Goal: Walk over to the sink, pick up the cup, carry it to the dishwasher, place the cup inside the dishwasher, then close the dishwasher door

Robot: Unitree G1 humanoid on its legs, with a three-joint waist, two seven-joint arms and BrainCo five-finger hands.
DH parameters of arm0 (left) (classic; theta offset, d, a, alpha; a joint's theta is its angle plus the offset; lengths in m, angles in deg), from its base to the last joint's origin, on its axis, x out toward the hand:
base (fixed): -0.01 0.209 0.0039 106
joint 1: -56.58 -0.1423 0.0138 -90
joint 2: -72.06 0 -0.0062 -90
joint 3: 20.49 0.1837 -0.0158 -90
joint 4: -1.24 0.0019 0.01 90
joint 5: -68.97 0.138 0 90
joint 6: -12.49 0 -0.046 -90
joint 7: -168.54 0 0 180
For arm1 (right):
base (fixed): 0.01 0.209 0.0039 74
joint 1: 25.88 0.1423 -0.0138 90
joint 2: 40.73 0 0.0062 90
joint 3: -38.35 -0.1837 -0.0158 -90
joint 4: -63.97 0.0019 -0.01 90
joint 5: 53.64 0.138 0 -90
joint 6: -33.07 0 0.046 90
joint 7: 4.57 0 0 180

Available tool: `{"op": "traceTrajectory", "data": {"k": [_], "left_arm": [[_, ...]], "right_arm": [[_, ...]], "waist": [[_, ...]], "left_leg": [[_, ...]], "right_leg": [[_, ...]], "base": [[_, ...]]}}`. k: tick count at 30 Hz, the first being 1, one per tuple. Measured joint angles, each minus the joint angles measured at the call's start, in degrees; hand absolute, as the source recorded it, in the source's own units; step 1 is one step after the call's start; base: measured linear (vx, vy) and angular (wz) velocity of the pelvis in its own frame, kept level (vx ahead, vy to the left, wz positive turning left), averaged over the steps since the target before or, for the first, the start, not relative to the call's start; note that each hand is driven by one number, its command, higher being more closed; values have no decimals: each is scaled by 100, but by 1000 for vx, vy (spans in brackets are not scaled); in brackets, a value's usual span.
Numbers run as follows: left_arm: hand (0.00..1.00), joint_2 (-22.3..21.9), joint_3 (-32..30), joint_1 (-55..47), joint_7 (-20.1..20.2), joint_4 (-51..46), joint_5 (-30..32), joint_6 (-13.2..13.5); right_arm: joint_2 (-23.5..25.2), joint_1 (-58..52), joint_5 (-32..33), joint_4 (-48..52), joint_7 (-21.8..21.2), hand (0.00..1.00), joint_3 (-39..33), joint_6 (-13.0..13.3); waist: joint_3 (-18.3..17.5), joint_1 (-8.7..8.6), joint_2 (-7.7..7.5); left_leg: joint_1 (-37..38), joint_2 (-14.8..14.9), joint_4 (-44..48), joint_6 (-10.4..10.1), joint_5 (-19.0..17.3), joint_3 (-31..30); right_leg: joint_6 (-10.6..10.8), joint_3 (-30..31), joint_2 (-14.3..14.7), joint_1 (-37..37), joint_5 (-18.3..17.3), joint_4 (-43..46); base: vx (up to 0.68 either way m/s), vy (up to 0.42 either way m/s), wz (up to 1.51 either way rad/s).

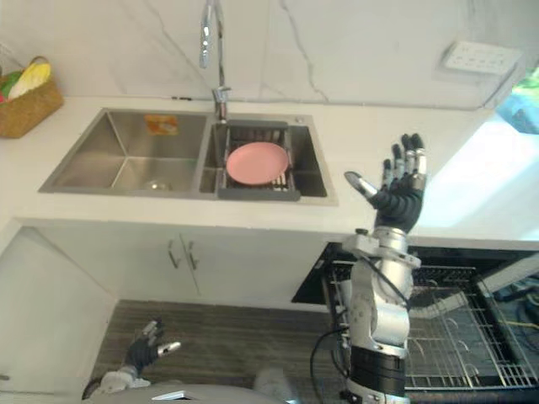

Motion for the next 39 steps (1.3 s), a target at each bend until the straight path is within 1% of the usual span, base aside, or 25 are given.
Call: {"op": "traceTrajectory", "data": {"k": [1,2,3,4,5,6,8,9,13,14,19,23,25,27,28,30,31,32,33,34,35,36,37,38,39], "left_arm": [[0,47,88,-7,-2,-17,-72,-19],[0,101,183,30,1,-23,-78,-52],[0,132,212,70,3,-24,-77,-91],[0,113,229,80,2,-53,-77,-92],[0,93,240,82,2,-95,-76,-92],[0,81,240,88,2,-106,-76,-93],[0,55,236,113,-10,-143,-74,-93],[0,47,225,121,-25,-143,-70,-93],[0,28,208,96,-139,-147,-67,-93],[0,40,147,52,-279,-150,-131,-41],[0,39,122,50,-273,-139,-156,-31],[0,36,-90,50,-247,-32,-571,-108],[0,59,-241,45,-177,135,-832,-274],[0,55,-296,59,-136,209,-866,-319],[0,65,-302,59,-134,248,-860,-322],[0,32,-444,63,-149,322,-919,-366],[0,-27,-631,64,-157,405,-1105,-440],[0,-39,-808,68,-155,462,-1245,-549],[0,-79,-896,64,-148,446,-1266,-577],[0,-140,-1146,59,-120,411,-1320,-585],[0,-256,-1330,61,-114,409,-1447,-599],[0,-285,-1375,59,-103,411,-1553,-633],[0,-312,-1413,53,-98,416,-1784,-675],[0,-338,-1425,40,-97,406,-1881,-648],[0,-340,-1426,32,-97,387,-1877,-624]], "right_arm": [[73,-26,0,4,-33,0,41,4],[71,-76,1,4,-88,0,39,6],[70,-109,3,4,-104,0,32,13],[68,-140,5,2,-127,0,26,27],[65,-143,11,2,-149,0,19,50],[62,-142,11,2,-168,0,15,64],[58,-134,10,2,-220,0,28,113],[57,-114,10,2,-222,0,27,126],[50,-99,10,2,-236,0,49,134],[96,76,-5,-261,-389,0,199,121],[97,67,-4,-255,-390,0,196,121],[107,-124,30,-221,-493,0,175,152],[187,-333,113,-222,-535,0,84,152],[322,-453,119,-223,-598,0,-79,153],[377,-556,131,-223,-631,0,-145,154],[380,-643,259,-224,-658,0,-150,153],[386,-661,340,-178,-682,0,-147,151],[382,-703,347,-115,-689,0,-159,158],[359,-749,343,-45,-682,0,-178,158],[345,-763,343,128,-676,0,-234,162],[354,-700,343,185,-648,0,-265,212],[362,-602,343,155,-617,0,-268,228],[394,-411,339,22,-573,0,-252,277],[414,-269,322,-130,-525,0,-245,283],[419,-231,318,-173,-492,0,-235,288]], "waist": [[-24,-23,-63],[-14,-63,-105],[0,-140,-84],[18,-200,-59],[35,-204,-47],[45,-196,-46],[55,-150,-53],[70,-120,-60],[75,-12,-67],[39,157,-256],[43,161,-260],[45,162,-300],[38,146,-294],[38,125,-286],[36,106,-275],[72,92,-181],[90,114,-101],[126,15,-59],[132,-15,-55],[180,0,-76],[231,91,-33],[259,97,1],[296,86,20],[304,106,11],[306,122,14]], "left_leg": [[21,-54,-98,38,-12,93],[-12,-80,-142,107,16,164],[-43,-67,-167,168,54,151],[-39,-60,-228,226,94,146],[-41,-59,-244,238,105,151],[-40,-59,-242,244,108,152],[-39,-59,-242,256,115,150],[-51,-54,-255,232,96,145],[-45,-31,-360,219,115,149],[150,117,-827,108,435,284],[102,115,-835,108,434,262],[45,116,-931,70,432,191],[66,121,-1027,54,475,182],[71,131,-1056,60,486,190],[79,157,-1003,45,386,229],[14,333,-455,-40,-40,414],[-103,508,206,-168,-327,622],[-566,687,1394,-281,-486,783],[-842,788,2083,-330,-435,789],[-1361,975,3199,-388,-189,750],[-1562,987,3434,-534,-515,731],[-1622,959,3270,-521,-632,730],[-1753,853,2694,-482,-664,708],[-1859,700,1929,-445,-458,556],[-1890,655,1538,-465,-284,435]], "right_leg": [[-14,-265,-60,53,-9,-304],[52,-376,-111,200,45,-734],[126,-431,-89,317,265,-1102],[145,-436,-36,488,510,-1485],[136,-432,-19,614,676,-1759],[146,-434,-17,657,733,-1840],[107,-454,-14,751,791,-2022],[85,-491,-12,787,818,-2123],[17,-568,2,815,867,-2236],[-26,-563,185,894,1117,-2530],[-26,-590,182,881,1109,-2545],[-88,-737,174,813,1018,-2549],[-94,-764,190,771,979,-2535],[-95,-775,206,756,944,-2511],[-89,-746,241,757,894,-2489],[-110,-736,339,644,579,-2010],[-144,-744,374,599,302,-1603],[-149,-704,325,564,70,-1360],[-179,-703,322,584,1,-1325],[-200,-602,305,759,-74,-1322],[-183,-456,267,894,-117,-1360],[-161,-403,225,978,-133,-1394],[-83,-325,77,1104,-186,-1450],[-7,-254,-94,1237,-245,-1523],[30,-237,-162,1311,-279,-1565]], "base": [[14,36,-80],[-29,83,-57],[-49,83,-18],[-36,85,-6],[-26,56,-4],[-39,41,-1],[-67,12,4],[-69,-6,5],[-26,-6,3],[0,0,0],[-14,-4,2],[-31,-23,11],[55,-17,6],[71,-5,-1],[98,-7,-22],[104,-7,-47],[117,14,-52],[119,0,-37],[102,-6,-12],[148,11,-22],[169,45,-34],[230,138,-41],[193,140,-33],[190,161,-29],[204,227,-27]]}}
